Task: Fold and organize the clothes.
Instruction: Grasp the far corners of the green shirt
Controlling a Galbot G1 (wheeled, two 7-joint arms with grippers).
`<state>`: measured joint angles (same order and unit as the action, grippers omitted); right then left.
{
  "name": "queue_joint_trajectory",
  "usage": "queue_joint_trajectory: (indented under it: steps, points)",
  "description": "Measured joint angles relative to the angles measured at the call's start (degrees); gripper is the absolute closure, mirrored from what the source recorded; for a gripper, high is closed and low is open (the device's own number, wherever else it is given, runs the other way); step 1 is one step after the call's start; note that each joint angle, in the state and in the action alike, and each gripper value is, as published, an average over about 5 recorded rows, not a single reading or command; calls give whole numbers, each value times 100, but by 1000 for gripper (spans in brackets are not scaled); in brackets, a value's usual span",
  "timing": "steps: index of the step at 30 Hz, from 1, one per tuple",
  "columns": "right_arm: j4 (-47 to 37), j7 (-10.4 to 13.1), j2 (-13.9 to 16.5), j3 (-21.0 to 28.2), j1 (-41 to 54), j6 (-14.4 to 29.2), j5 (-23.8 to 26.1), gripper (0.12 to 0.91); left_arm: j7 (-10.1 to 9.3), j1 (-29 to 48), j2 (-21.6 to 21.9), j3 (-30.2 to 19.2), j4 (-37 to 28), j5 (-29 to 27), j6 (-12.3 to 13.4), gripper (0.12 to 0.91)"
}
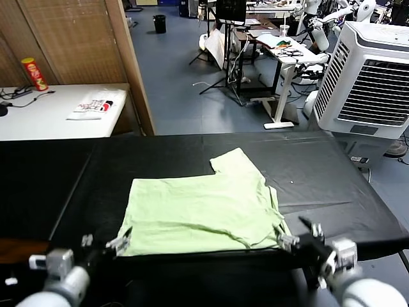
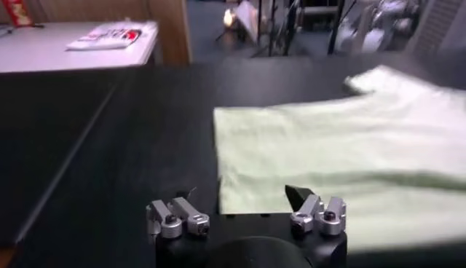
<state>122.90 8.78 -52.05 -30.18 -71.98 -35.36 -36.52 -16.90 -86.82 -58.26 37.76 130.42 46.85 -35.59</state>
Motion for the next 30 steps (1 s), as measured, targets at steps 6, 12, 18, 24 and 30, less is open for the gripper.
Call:
queue_joint_trajectory:
  steps: [6, 12, 18, 24, 30]
  points:
    - [-1423, 344, -51, 1207, 1917, -54, -208, 227, -152, 1827, 175, -761, -1213, 300, -78, 232]
    - [-2879, 540, -523, 2119, 3347, -202, -394, 227, -171, 3153, 149, -1545, -2461, 402, -274, 232]
    - [-4181, 174, -1130, 2554, 4156, -302, -265, 227, -101, 3764, 86, -1912, -3288, 432, -469, 232]
    - [-5067, -51, -1591, 2759, 4553, -435, 55, 227, -8, 3812, 59, -1979, -3547, 403, -541, 232]
    - [-5516, -151, -1869, 2833, 4699, -387, 245, 227, 130, 3738, 71, -1951, -3643, 357, -562, 232]
